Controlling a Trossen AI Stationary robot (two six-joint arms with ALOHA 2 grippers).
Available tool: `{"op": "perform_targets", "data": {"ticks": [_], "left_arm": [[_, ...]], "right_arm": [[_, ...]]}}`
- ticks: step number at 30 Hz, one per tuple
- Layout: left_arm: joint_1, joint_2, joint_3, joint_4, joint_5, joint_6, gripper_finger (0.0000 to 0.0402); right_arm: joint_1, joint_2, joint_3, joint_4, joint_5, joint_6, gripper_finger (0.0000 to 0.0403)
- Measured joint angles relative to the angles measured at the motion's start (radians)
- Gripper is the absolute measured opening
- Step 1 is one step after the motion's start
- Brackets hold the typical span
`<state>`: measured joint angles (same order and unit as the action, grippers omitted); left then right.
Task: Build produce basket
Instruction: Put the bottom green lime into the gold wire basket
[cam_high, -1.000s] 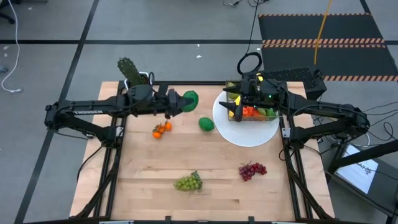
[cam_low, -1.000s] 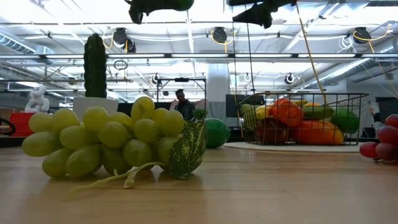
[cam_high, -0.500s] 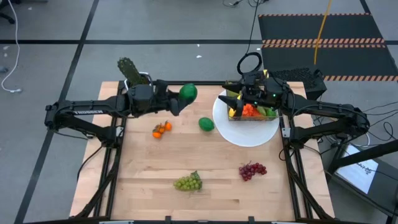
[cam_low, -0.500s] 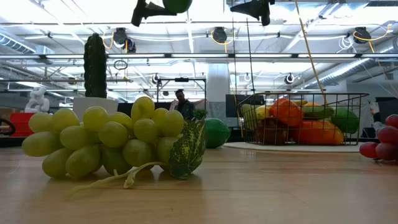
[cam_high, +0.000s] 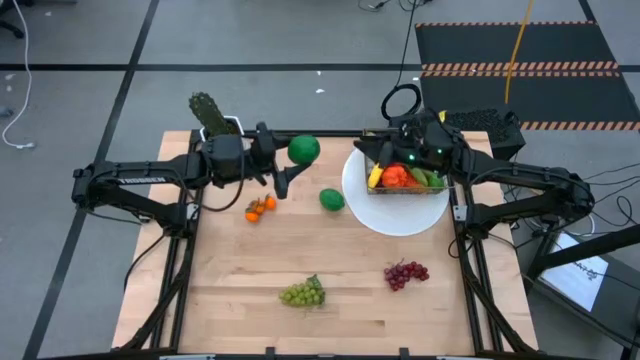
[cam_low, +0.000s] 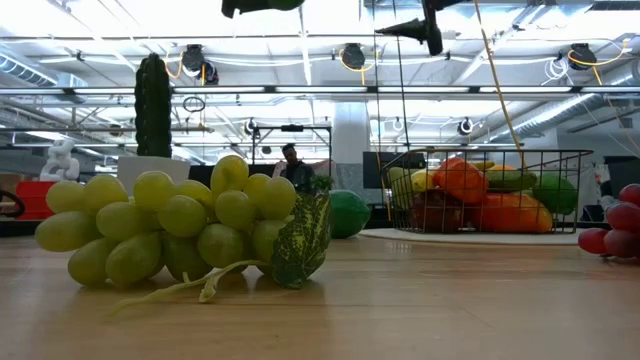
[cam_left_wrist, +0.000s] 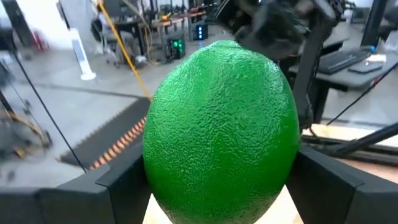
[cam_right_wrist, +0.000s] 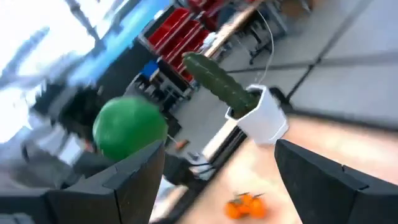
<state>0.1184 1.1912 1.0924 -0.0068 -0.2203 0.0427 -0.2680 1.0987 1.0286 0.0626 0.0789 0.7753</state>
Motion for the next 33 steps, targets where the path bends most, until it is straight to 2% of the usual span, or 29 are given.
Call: {"op": "perform_targets", "data": {"ticks": [4,9,12,15,20,26,30,33], "left_arm": [[0.0,0.0,0.0,0.002,0.0,0.094,0.031],[-0.005,0.0,0.0,-0.026,0.001,0.276,0.031],[-0.012,0.0,0.0,-0.058,0.002,0.405,0.031],[-0.017,0.0,0.0,-0.104,0.003,0.45,0.031],[-0.016,0.0,0.0,-0.208,0.003,0.364,0.031],[-0.016,0.0,0.0,-0.259,0.011,0.077,0.031],[-0.016,0.0,0.0,-0.265,0.093,-0.069,0.031],[-0.017,0.018,0.001,-0.292,0.149,-0.102,0.031]], "right_arm": [[-0.023,0.008,0.0,-0.052,-0.005,0.263,0.0297],[-0.034,0.021,-0.001,-0.111,-0.08,0.516,0.0297],[-0.018,0.026,-0.001,-0.124,-0.105,0.59,0.0297],[-0.002,0.03,-0.001,-0.114,-0.109,0.6,0.0298],[0.023,0.034,-0.001,-0.084,-0.107,0.598,0.0298],[0.068,0.051,0.0,-0.055,-0.107,0.594,0.0298],[0.098,0.089,0.0,-0.037,-0.09,0.607,0.0298],[0.113,0.125,0.0,-0.029,-0.072,0.617,0.0298]]}}
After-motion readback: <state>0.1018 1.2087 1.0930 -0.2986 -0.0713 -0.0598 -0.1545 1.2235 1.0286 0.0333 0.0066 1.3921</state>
